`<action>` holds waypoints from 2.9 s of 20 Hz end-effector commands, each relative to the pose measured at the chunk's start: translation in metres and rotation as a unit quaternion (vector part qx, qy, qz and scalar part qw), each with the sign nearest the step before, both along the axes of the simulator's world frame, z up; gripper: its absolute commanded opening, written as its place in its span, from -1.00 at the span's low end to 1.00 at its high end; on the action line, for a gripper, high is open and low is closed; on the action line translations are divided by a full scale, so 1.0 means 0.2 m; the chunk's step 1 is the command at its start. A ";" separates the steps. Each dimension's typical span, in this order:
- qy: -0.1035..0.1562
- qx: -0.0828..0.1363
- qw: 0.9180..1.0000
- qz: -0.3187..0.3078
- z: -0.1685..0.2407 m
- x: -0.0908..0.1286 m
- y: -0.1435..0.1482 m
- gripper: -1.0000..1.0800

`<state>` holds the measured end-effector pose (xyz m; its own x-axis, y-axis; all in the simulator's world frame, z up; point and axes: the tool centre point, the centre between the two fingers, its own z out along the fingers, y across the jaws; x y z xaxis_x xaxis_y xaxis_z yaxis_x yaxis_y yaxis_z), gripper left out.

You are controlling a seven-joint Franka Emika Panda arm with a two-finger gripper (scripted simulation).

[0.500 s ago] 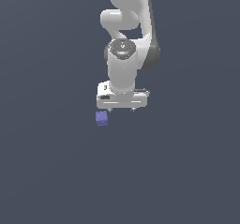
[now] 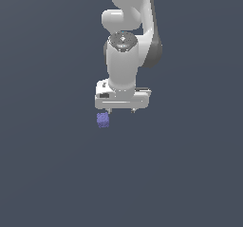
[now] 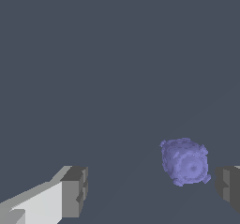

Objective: Pick up the object and move it to a goal position.

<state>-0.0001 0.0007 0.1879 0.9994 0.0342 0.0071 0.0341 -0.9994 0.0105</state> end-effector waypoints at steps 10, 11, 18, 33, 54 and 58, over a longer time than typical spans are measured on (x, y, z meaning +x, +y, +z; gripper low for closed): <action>-0.001 0.001 1.000 0.010 -0.08 -0.03 -0.09 0.92; 0.000 0.001 1.000 0.013 -0.10 -0.03 -0.11 0.92; 0.002 0.004 0.999 0.035 -0.30 -0.13 -0.30 0.92; 0.004 0.005 0.998 0.056 -0.49 -0.25 -0.49 0.92; 0.004 0.005 0.998 0.058 -0.74 -0.26 -0.50 -1.00; 0.004 0.005 0.998 0.058 -0.74 -0.26 -0.50 -1.00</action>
<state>-0.0520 -0.0992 0.0402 0.9889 0.1484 0.0001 0.1484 -0.9889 0.0002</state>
